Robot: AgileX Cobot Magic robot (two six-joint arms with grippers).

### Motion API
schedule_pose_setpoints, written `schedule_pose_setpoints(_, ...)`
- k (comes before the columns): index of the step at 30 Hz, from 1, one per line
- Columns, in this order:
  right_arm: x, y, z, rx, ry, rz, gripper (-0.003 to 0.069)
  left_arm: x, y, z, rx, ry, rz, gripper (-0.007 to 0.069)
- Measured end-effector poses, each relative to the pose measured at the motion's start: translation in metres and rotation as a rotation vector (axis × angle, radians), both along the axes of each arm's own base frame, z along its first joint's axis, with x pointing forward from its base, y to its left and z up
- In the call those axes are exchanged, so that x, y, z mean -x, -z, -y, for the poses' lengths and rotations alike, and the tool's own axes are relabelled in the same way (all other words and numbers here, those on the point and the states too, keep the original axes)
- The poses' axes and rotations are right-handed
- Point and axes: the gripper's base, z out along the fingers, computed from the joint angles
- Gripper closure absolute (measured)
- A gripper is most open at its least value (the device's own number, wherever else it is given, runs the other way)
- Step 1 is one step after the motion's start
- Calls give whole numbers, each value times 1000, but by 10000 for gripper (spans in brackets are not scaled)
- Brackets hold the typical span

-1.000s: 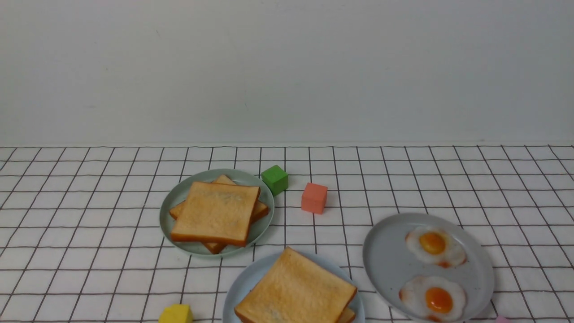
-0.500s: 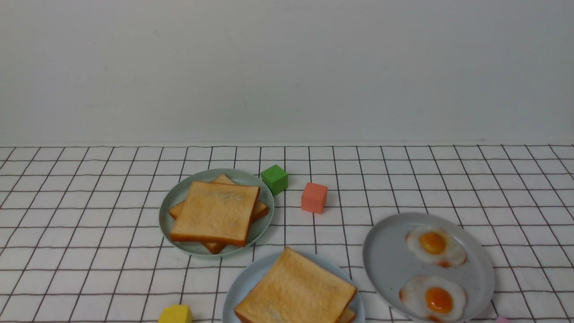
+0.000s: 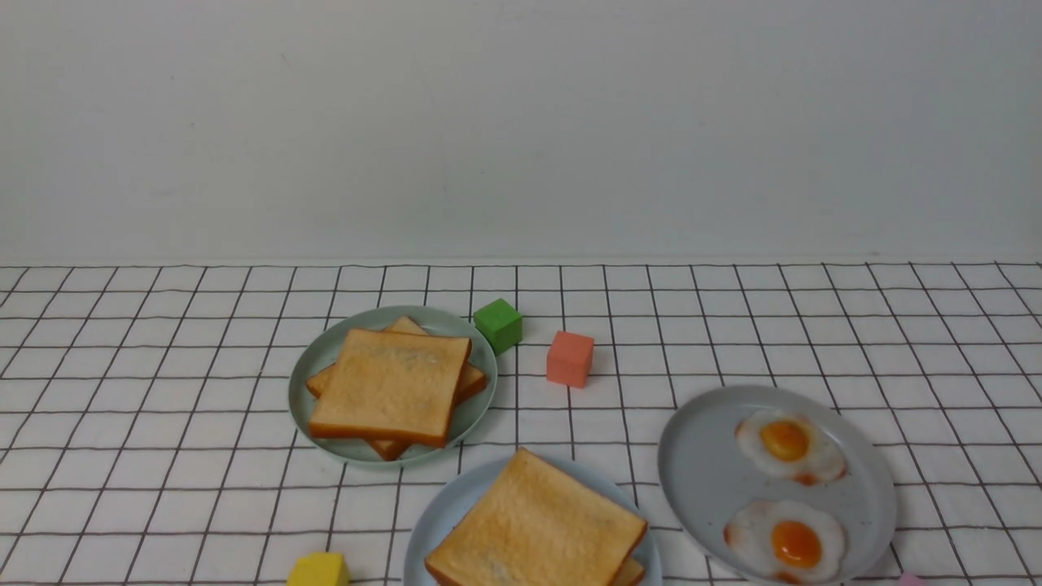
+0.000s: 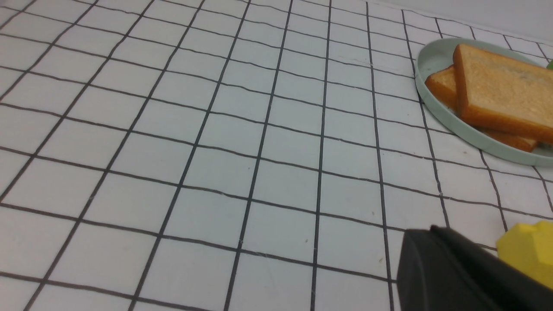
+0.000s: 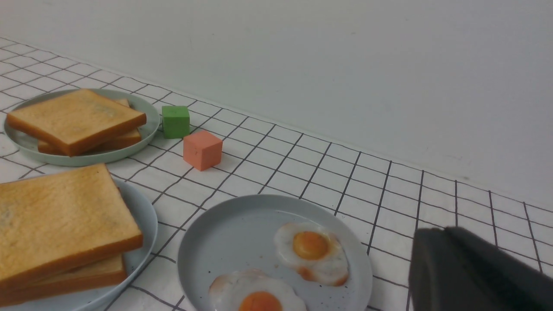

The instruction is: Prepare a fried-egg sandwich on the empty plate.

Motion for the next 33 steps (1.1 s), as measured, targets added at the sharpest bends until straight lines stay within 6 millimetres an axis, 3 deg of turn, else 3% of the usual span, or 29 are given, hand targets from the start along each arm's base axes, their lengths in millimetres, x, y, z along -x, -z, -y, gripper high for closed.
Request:
schedule_pose_setpoints(9, -1, 4, 7, 9, 148, -3, 608, 0, 0, 0, 0, 0, 0, 610)
schedule_pose_setpoints(16, 0, 20, 5, -165, 241, -82, 600, 0, 0, 0, 0, 0, 0, 606)
schedule_pose_setpoints(25, 1, 68, -1, -202, 272, -219, 587, 0, 0, 0, 0, 0, 4, 595)
schedule_pose_setpoints(33, 1, 70, -1, -218, 281, -224, 575, 0, 0, 0, 0, 0, 4, 586)
